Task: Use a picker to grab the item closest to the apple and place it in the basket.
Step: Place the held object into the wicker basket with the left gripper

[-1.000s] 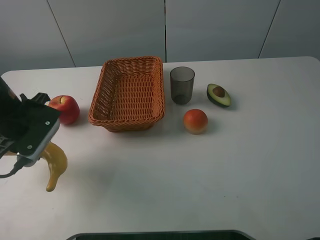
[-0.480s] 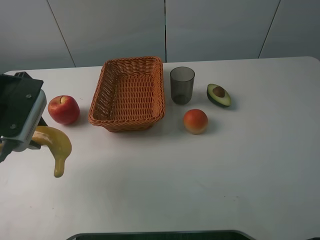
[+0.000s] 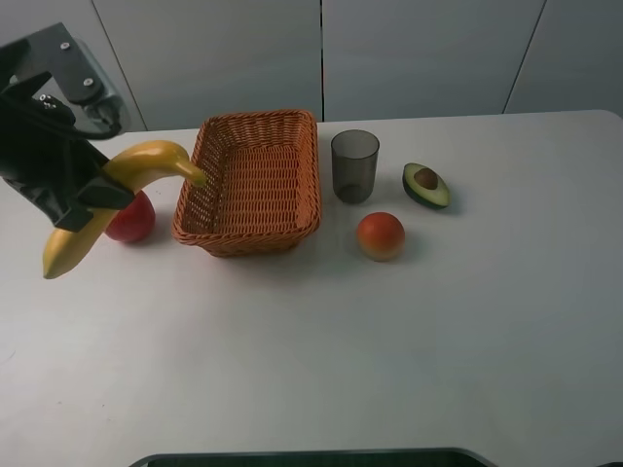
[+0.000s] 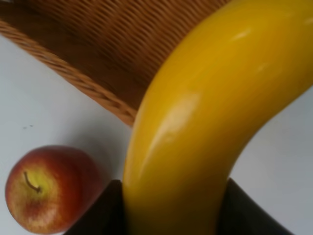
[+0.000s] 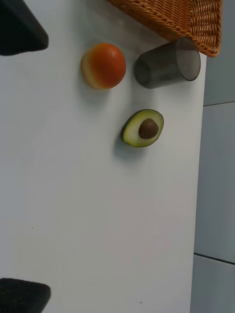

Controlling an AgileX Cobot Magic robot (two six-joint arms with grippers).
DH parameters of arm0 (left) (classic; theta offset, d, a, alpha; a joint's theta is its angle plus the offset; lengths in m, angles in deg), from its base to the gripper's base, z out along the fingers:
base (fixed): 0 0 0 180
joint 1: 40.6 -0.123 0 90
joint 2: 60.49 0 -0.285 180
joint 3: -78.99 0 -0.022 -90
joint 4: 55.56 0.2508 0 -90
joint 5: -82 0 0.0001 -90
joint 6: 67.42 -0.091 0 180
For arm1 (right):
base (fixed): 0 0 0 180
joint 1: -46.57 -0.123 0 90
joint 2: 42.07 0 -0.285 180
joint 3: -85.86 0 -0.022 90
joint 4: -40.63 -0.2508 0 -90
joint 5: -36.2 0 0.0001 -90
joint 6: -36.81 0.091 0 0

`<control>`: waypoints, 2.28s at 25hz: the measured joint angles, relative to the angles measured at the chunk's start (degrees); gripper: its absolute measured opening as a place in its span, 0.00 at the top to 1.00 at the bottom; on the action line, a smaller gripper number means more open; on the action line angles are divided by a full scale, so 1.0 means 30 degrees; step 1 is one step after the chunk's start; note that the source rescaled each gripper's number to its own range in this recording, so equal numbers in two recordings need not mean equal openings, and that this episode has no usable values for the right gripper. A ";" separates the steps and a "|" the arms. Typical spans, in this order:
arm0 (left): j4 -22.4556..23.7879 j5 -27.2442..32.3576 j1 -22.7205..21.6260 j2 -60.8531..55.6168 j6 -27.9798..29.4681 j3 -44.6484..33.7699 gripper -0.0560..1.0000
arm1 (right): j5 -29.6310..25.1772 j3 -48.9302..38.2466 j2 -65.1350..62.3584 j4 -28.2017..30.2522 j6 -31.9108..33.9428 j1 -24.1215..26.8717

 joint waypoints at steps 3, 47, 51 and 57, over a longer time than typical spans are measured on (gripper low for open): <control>-0.0175 -0.0796 0.0000 0.0631 0.3461 0.0245 0.95 | 0.0000 0.0000 0.0000 0.0000 0.0000 0.0000; -0.5668 -0.5450 0.0837 1.0669 1.2360 0.6850 0.95 | 0.0000 0.0000 0.0000 0.0000 0.0004 0.0000; -0.5668 -0.5159 0.0837 1.0669 1.2171 0.6850 0.84 | 0.0000 0.0000 0.0000 0.0000 0.0004 0.0000; -0.5456 -0.4722 0.0837 1.0669 1.2056 0.6850 0.02 | 0.0000 0.0000 0.0000 0.0000 0.0004 0.0000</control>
